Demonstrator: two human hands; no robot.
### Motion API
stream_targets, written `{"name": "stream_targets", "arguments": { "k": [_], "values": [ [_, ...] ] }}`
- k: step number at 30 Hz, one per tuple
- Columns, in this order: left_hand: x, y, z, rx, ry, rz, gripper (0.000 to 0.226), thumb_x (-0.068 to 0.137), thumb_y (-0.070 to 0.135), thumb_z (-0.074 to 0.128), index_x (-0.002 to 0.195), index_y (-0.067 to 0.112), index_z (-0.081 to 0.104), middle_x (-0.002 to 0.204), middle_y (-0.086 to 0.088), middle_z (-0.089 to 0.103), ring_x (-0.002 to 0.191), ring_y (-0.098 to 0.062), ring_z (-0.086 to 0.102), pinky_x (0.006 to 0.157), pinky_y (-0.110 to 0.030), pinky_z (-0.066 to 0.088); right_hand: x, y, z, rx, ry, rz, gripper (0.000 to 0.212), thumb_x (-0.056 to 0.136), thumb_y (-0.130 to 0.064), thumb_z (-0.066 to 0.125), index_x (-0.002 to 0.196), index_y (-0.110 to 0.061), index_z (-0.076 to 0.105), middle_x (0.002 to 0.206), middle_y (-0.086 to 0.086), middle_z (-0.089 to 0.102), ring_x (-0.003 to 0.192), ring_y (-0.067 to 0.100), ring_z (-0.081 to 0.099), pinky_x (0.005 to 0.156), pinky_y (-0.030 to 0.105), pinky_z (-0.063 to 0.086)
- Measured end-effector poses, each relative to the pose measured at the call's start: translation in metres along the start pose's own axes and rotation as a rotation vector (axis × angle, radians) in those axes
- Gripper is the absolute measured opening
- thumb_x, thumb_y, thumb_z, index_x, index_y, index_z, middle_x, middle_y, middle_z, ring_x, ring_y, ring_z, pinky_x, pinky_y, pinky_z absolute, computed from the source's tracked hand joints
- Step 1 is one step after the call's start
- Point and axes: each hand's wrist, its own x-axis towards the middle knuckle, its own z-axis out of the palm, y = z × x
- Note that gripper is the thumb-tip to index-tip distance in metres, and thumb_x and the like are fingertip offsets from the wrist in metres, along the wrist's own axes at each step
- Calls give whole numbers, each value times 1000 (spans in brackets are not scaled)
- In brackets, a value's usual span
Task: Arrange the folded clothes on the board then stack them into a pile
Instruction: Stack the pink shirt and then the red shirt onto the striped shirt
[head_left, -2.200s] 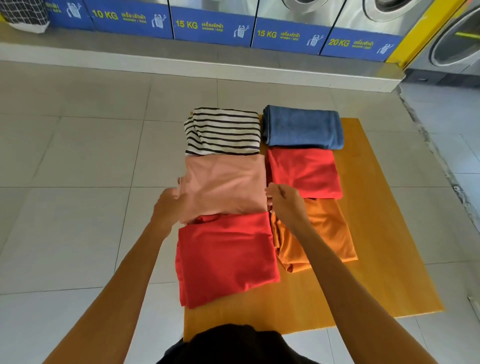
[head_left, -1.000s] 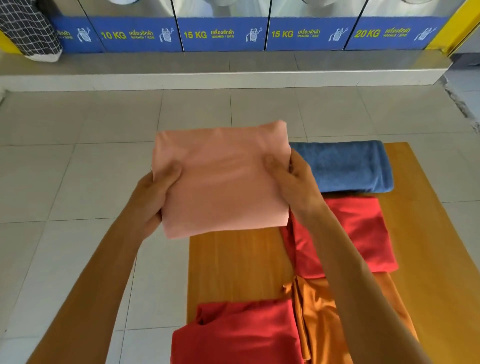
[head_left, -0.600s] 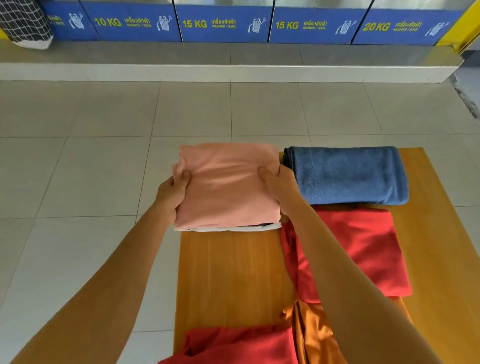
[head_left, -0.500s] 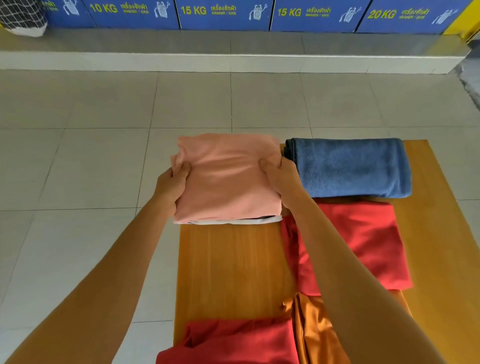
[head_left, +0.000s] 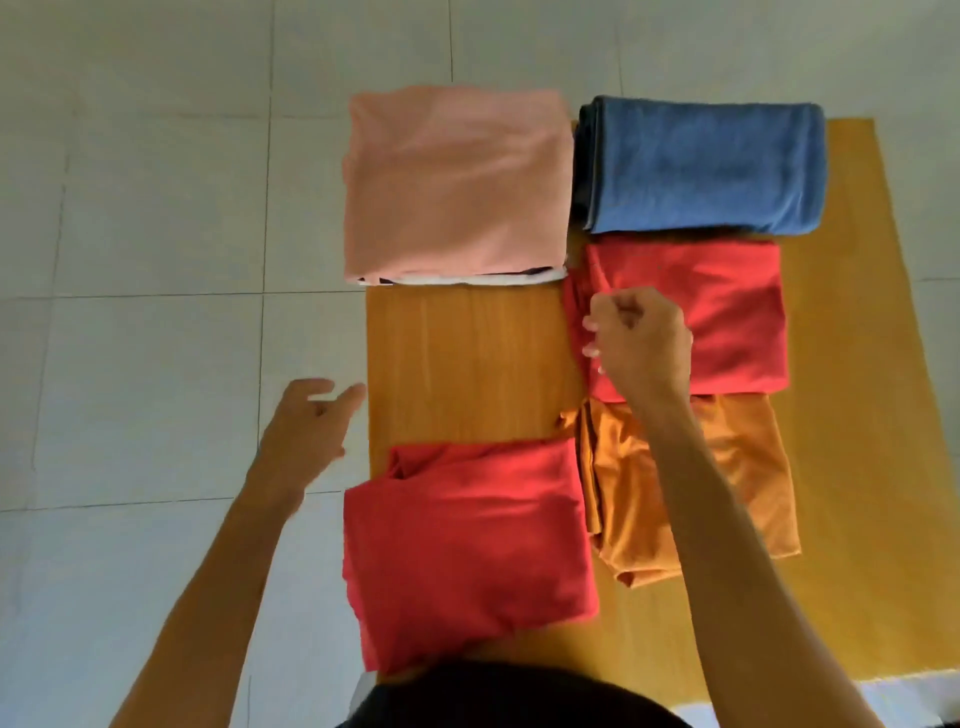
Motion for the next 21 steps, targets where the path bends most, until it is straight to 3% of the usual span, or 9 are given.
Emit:
{"name": "stream_targets", "arguments": {
  "k": [3,4,7,10,13,18,21],
  "values": [
    [-42,-53,9,133,-199,-124,103,60,88,57,125,7,55,106,-15,67,95,-31,68,89,-50,56,-59,41,-19,-153,-116,68,45,88,-44,59,63,-6,59,56,9,67,60,27,72,64,48,59],
    [-55,-64,12,152,-266,-146,107,54,92,56,121,9,59,102,-10,69,92,-28,69,88,-49,57,-77,53,-24,-202,-175,80,50,89,-47,59,62,-5,58,56,10,67,60,27,72,63,47,58],
    [-84,-85,18,115,-359,-163,105,50,85,68,132,23,51,124,0,66,106,-24,66,91,-47,56,-112,83,-25,-397,-390,81,52,90,-58,57,69,-12,67,66,0,72,71,21,71,72,35,55],
    [-94,-87,22,197,-221,-79,95,63,66,76,138,17,44,135,-7,59,116,-30,61,96,-47,53,-133,94,-12,-494,-448,66,48,85,-67,59,94,-20,62,90,-3,70,92,24,68,79,35,51],
    [-96,-77,23,236,-106,40,81,73,57,73,136,14,46,135,-11,59,116,-35,61,96,-48,51,-139,90,0,-356,-412,122,66,74,-76,59,109,-19,59,103,-1,70,97,26,66,83,42,54],
    [-90,-64,20,122,-107,121,71,75,54,75,130,20,48,126,-3,60,107,-28,61,94,-46,51,-142,89,1,-138,-422,136,45,79,-64,67,103,-27,70,97,-13,73,94,12,68,87,42,57],
    [-84,-62,18,-135,-225,28,85,61,54,83,131,20,49,124,0,62,103,-24,64,93,-47,54,-152,85,5,7,-362,158,47,87,-56,66,119,-22,62,110,-8,68,102,14,65,92,41,55]
  ]
}}
